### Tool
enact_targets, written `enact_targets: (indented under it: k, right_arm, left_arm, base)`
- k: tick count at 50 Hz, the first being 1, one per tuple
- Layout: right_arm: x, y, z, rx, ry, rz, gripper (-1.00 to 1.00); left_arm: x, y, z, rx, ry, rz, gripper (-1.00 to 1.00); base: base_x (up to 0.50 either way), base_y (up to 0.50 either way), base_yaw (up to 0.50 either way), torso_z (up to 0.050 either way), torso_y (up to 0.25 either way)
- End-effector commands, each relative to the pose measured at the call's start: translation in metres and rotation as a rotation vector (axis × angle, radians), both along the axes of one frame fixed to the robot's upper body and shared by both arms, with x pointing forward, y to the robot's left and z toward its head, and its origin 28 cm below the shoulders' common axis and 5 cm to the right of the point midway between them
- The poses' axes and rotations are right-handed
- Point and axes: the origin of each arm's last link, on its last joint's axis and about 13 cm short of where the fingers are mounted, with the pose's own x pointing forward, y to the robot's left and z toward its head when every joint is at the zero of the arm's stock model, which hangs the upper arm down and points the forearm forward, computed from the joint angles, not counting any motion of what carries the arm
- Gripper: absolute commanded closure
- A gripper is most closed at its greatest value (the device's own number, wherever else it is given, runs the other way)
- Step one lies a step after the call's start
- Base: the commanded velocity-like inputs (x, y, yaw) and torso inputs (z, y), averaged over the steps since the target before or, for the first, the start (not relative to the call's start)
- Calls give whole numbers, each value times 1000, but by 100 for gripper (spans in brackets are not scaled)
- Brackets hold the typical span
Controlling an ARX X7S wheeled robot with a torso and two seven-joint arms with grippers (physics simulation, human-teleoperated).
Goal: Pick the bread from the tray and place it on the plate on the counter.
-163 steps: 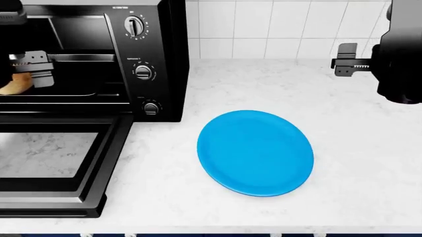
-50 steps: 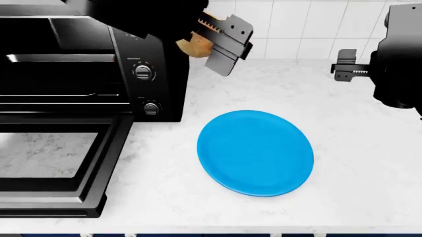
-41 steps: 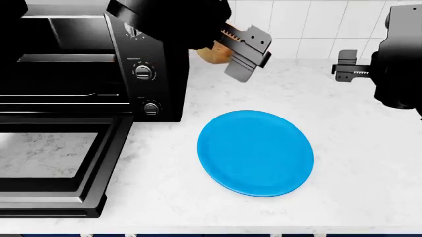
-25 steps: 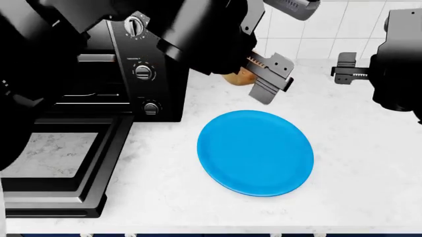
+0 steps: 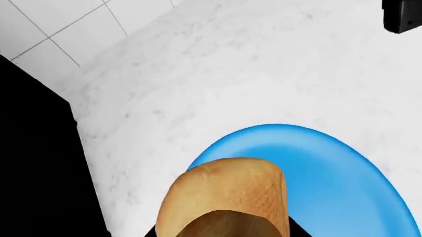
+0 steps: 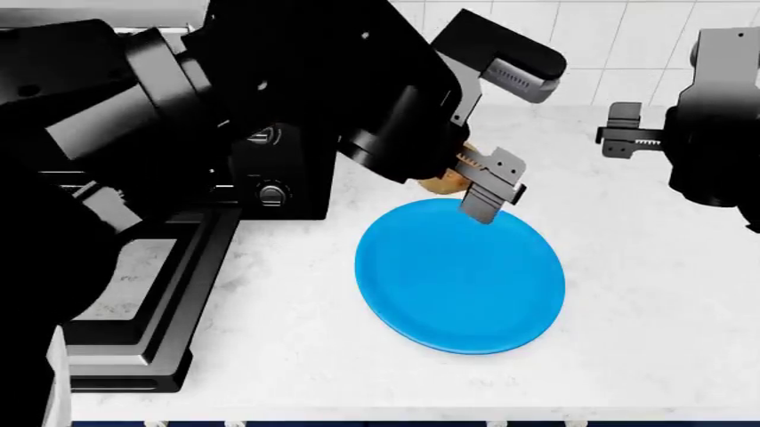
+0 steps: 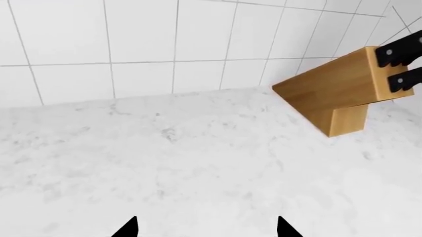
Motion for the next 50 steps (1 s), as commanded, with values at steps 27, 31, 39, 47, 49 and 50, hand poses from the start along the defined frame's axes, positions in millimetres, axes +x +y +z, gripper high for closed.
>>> enact_targets:
  k: [27,31,39,47,49,50]
  right_arm:
    - [9,-1,-19,15,24,-8,-100]
    - [9,1,-16,11,22,-6,-100]
    - [10,1,-21,12,29,-9,-100]
    - [11,0,-25,12,38,-13,-100]
    - [12,0,-25,14,38,-15,-100]
    - [12,0,-25,14,38,-16,-100]
  left_arm:
    - [15,-1,-46,-81,141,-19,100]
    - [14,-3,-47,-101,153,-33,100]
    - [18,-1,-47,-137,163,-31,100]
    - [23,1,-56,-153,195,-8,100]
    - [23,2,-53,-159,200,-8,100]
    - [23,2,-52,-160,197,-8,100]
  base:
    - [0,0,0,0,0]
    - [0,0,0,0,0]
    - [0,0,0,0,0]
    - [0,0,0,0,0]
    - [0,0,0,0,0]
    - [0,0,0,0,0]
